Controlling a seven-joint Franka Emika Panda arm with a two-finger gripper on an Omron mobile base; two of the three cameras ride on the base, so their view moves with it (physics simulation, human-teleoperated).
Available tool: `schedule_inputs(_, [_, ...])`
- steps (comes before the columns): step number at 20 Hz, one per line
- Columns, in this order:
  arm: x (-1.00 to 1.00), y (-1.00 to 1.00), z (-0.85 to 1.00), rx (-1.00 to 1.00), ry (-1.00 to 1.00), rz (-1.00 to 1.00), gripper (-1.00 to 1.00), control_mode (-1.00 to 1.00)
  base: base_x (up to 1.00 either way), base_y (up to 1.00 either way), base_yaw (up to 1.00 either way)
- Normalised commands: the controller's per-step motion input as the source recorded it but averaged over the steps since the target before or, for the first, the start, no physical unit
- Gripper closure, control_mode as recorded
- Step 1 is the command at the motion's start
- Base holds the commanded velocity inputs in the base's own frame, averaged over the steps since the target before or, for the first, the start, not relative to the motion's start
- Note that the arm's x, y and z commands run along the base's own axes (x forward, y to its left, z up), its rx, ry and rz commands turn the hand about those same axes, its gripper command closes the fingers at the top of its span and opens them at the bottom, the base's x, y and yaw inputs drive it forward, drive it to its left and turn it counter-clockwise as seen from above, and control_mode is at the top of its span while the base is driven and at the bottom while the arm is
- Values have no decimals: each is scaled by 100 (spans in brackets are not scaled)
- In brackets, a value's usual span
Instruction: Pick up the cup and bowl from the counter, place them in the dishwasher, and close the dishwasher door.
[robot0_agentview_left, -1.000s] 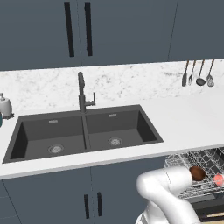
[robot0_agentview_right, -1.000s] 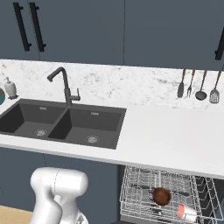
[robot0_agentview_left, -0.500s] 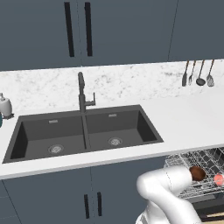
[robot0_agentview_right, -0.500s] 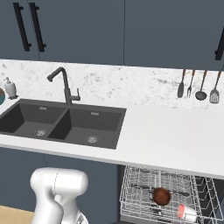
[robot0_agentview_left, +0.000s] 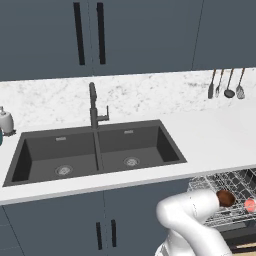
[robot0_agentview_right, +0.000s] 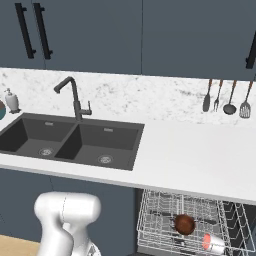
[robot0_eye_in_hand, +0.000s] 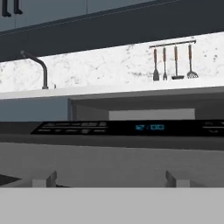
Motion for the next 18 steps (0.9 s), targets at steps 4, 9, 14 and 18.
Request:
schedule_inputs(4, [16, 15, -42, 0, -11, -2, -100, -100, 0, 0, 0])
schedule_inputs(9, [40, 11, -22, 0, -3, -4, -100, -100, 0, 0, 0])
schedule_inputs(14, [46, 12, -6, 0, 0, -7, -100, -100, 0, 0, 0])
schedule_inputs(18, [37, 9, 0, 0, 0, -7, -100, -100, 0, 0, 0])
